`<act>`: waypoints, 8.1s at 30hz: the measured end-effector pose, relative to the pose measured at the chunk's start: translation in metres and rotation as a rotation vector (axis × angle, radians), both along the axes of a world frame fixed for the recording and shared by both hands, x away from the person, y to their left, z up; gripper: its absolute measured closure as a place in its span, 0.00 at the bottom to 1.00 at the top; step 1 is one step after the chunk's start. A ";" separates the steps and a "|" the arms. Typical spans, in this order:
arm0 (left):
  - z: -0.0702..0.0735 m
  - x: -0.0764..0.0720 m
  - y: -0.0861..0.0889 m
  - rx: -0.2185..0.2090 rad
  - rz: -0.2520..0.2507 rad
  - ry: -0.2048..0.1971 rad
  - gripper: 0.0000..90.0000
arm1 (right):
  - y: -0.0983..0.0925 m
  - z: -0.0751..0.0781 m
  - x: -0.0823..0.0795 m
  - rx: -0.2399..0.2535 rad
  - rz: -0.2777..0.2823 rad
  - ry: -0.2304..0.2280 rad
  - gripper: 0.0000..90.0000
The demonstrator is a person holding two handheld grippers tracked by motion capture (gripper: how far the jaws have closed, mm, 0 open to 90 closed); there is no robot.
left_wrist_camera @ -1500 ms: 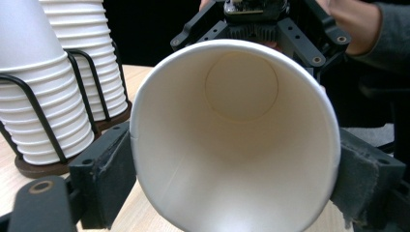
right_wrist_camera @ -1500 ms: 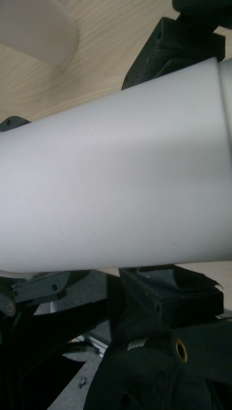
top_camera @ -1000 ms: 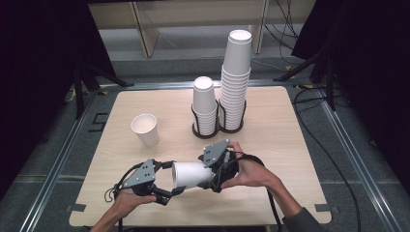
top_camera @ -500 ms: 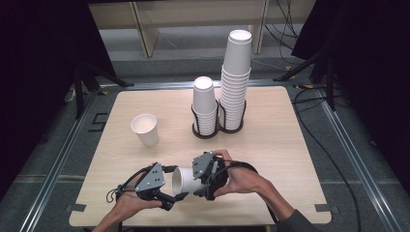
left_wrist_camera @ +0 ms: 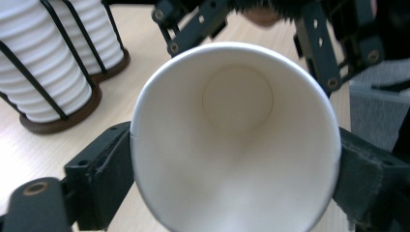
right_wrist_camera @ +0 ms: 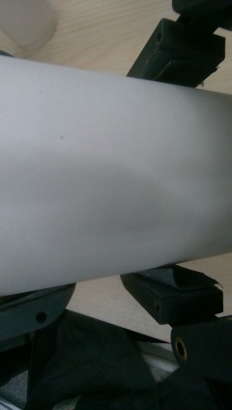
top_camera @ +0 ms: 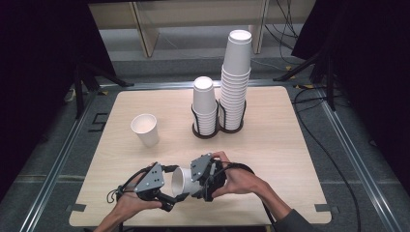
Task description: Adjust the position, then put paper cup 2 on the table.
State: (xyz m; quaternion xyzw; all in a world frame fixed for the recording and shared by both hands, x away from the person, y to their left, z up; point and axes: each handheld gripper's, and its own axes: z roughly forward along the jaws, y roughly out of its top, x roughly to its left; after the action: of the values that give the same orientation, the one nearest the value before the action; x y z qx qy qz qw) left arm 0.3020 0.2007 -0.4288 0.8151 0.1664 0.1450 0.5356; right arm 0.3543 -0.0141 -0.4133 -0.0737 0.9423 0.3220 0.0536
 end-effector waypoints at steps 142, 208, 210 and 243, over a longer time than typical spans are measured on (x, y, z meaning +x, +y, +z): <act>-0.024 0.097 0.036 0.020 0.605 0.032 0.12 | -0.084 -0.031 0.011 0.227 -0.385 0.155 0.21; -0.038 0.019 0.061 0.020 0.569 0.062 0.16 | -0.117 -0.037 0.009 0.301 -0.510 0.180 0.22; -0.037 0.015 0.059 0.011 0.552 0.056 0.16 | -0.120 -0.038 0.009 0.306 -0.528 0.189 0.22; -0.037 -0.021 0.035 -0.036 0.363 0.043 0.16 | -0.155 -0.047 -0.026 0.385 -0.657 0.213 0.18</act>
State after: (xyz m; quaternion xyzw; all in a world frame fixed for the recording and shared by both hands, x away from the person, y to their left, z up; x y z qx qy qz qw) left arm 0.2806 0.2355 -0.4656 0.7648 0.3245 0.2188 0.5117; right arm 0.3279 -0.1694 -0.4607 0.2771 0.8384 0.4643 0.0687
